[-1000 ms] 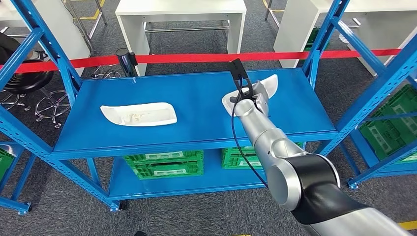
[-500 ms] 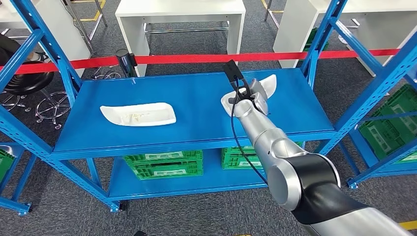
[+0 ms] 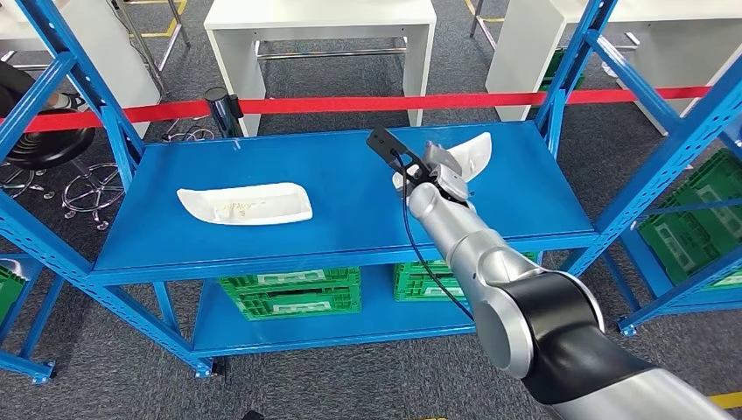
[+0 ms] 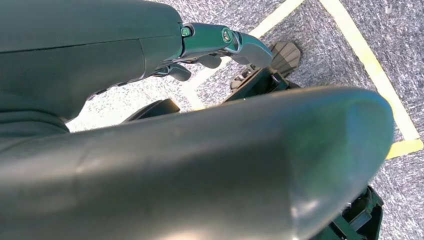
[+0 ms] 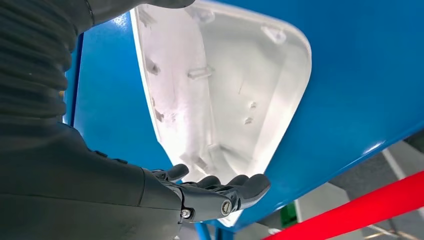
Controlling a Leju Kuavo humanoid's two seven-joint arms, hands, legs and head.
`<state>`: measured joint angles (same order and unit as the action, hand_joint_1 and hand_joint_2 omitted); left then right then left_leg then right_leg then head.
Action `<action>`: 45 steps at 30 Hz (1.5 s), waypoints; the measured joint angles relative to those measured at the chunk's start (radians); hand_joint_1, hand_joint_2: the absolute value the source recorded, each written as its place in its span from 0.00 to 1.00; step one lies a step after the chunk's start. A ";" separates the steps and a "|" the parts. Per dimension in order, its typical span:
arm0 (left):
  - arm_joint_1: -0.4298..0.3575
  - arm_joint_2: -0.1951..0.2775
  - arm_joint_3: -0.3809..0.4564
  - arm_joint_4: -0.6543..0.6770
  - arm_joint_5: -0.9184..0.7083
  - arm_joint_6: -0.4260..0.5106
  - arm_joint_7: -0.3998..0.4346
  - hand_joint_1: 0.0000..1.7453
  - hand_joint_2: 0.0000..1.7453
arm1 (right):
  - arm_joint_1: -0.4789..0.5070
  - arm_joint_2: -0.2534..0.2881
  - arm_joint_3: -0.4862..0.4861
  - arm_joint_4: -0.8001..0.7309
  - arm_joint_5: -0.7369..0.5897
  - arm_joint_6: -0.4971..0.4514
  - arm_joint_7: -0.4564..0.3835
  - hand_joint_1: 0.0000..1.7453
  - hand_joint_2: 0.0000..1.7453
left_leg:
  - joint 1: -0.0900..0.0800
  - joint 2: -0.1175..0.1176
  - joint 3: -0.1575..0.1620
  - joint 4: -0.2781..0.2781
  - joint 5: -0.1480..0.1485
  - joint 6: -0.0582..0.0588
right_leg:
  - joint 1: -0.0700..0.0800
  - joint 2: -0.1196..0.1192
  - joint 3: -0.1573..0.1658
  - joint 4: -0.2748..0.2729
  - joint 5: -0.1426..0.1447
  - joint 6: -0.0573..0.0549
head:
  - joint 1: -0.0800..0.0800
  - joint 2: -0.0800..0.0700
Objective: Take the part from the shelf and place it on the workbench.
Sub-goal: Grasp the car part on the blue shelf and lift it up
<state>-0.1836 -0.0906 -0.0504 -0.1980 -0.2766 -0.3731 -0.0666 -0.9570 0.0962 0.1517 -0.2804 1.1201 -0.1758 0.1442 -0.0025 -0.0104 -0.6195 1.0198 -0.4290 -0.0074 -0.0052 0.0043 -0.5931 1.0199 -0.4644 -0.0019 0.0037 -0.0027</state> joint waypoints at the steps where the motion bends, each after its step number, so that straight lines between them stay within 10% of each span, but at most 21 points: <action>1: 0.000 -0.001 0.000 0.000 0.000 0.000 0.000 0.00 0.00 | 0.000 0.000 0.010 0.000 0.012 0.015 -0.006 0.00 1.00 | 0.000 0.000 0.000 0.000 0.000 0.000 | 0.000 0.000 0.000 0.000 0.000 0.000 | 0.000 0.000; 16: -0.001 -0.003 0.005 0.001 -0.002 0.000 -0.002 0.00 0.00 | 0.013 0.004 0.134 0.005 0.107 0.186 -0.106 0.00 1.00 | 0.000 0.000 0.000 0.000 0.000 0.000 | 0.000 0.000 0.000 0.000 0.000 0.000 | 0.000 0.000; 34: 0.006 -0.003 0.014 0.003 -0.014 0.000 -0.004 0.00 0.00 | 0.011 -0.009 0.151 0.006 0.047 0.087 0.159 0.00 1.00 | 0.000 0.000 0.000 0.000 0.000 0.000 | 0.000 0.000 0.000 0.000 0.000 0.000 | 0.000 0.000; 45: 0.001 -0.004 0.014 0.003 -0.024 0.000 0.004 0.00 0.00 | 0.014 -0.034 0.151 0.010 0.078 0.199 0.061 0.00 1.00 | 0.000 0.001 0.000 0.000 0.000 0.000 | 0.000 0.000 0.000 0.000 0.000 0.000 | 0.000 0.000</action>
<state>-0.1821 -0.0949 -0.0359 -0.1949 -0.3010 -0.3731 -0.0625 -0.9429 0.0625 0.3025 -0.2701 1.1982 0.0228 0.2050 -0.0024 -0.0096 -0.6192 1.0197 -0.4289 -0.0074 -0.0051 0.0044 -0.5932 1.0200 -0.4644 -0.0018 0.0034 -0.0027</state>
